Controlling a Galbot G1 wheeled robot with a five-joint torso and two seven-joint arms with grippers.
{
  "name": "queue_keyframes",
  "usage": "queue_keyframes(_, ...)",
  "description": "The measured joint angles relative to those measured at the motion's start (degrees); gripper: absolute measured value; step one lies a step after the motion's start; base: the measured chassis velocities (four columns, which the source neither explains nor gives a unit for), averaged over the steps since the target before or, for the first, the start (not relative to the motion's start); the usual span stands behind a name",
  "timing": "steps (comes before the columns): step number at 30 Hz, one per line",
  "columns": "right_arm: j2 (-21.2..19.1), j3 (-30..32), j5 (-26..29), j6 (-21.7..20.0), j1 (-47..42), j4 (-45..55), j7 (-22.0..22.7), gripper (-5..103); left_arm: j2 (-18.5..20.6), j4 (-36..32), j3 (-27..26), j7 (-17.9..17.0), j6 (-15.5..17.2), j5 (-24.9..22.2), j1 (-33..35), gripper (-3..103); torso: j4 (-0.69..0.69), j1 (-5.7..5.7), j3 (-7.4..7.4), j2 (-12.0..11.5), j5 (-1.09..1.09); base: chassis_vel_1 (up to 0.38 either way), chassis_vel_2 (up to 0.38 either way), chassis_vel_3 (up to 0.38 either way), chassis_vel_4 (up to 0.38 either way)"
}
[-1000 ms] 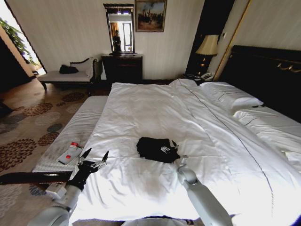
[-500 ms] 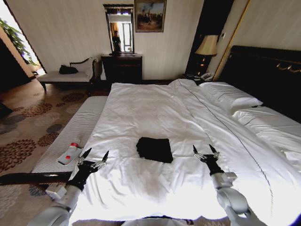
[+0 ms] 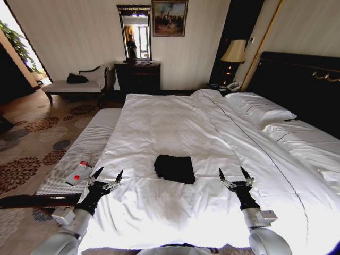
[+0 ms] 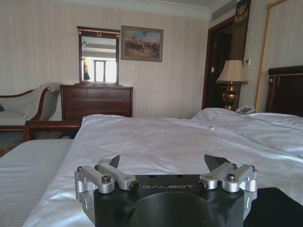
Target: Fold the clothes on the bed.
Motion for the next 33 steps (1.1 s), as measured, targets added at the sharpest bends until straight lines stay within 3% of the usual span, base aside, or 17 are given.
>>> queue_keyframes(33, -0.16, -0.32, 0.17, -0.29, 0.31, -0.37, 0.02, 100, 0.00, 0.00, 0.00, 0.00, 0.00, 0.00, 0.00, 100, -0.01, 0.01, 0.00, 0.00, 0.01, 0.000, 0.000, 0.000, 0.000)
